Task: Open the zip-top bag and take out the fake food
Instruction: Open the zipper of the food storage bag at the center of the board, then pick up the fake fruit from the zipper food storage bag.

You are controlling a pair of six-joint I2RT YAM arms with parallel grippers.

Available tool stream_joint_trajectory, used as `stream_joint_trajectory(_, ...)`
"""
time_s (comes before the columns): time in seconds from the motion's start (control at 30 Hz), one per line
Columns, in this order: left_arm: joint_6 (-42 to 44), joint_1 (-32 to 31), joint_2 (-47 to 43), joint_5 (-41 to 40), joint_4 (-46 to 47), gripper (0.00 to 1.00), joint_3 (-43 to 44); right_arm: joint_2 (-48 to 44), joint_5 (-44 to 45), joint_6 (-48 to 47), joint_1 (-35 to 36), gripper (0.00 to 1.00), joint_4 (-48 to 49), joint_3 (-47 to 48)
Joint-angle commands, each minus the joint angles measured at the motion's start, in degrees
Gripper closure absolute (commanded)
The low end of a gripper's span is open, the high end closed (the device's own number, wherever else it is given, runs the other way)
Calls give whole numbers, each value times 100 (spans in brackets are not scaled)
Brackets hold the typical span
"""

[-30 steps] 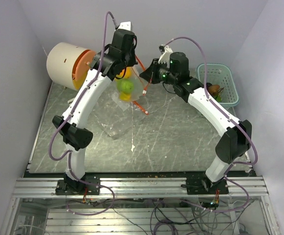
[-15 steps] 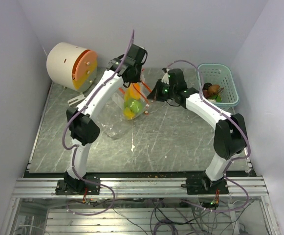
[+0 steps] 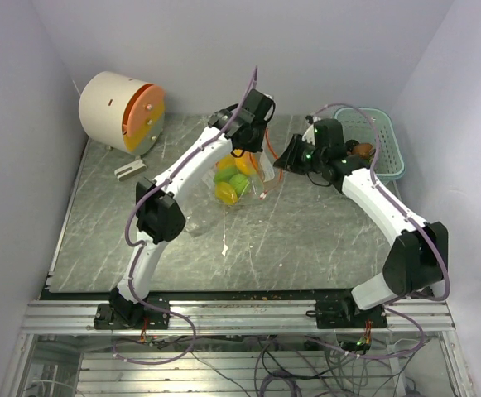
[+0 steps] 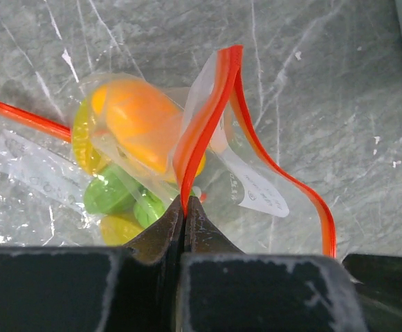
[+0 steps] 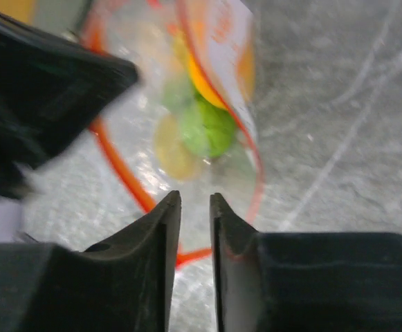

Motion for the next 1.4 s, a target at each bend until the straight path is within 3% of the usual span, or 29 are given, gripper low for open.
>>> stream_joint_trajectory(0.0, -58, -38, -4, 198, 225, 93, 122, 3, -287, -31, 51, 89, 227, 673)
stream_joint_trajectory(0.07, -55, -42, -43, 214, 249, 93, 55, 195, -605, 190, 43, 100, 534, 722)
stream_joint_trajectory(0.37, -105, -33, -279, 411, 297, 93, -143, 1265, -1260, 1182, 66, 100, 1954, 398)
stream_joint_trajectory(0.7, -151, -38, -423, 821, 494, 92, -260, 2285, -988, 1067, 103, 100, 2210, 710)
stream_joint_trajectory(0.77, -145, -38, -425, 934, 533, 85, -267, 2426, -889, 996, 118, 100, 2200, 783)
stream_joint_trajectory(0.9, -95, 42, -561, 839, 575, 48, -495, 2555, -749, 887, 119, 100, 2194, 816)
stream_joint_trajectory(1.13, -667, 1122, -1426, 1285, 1478, 6, -2214, 2404, -512, 659, 65, 100, 2073, 592)
stream_joint_trajectory(1.23, -901, 1627, -1522, 1991, 2124, 2, -2865, 2355, -533, 647, 19, 100, 2092, 456)
stream_joint_trajectory(1.37, -1159, 2053, -1445, 2953, 3160, 8, -3742, 2313, -582, 601, 6, 100, 2119, 359)
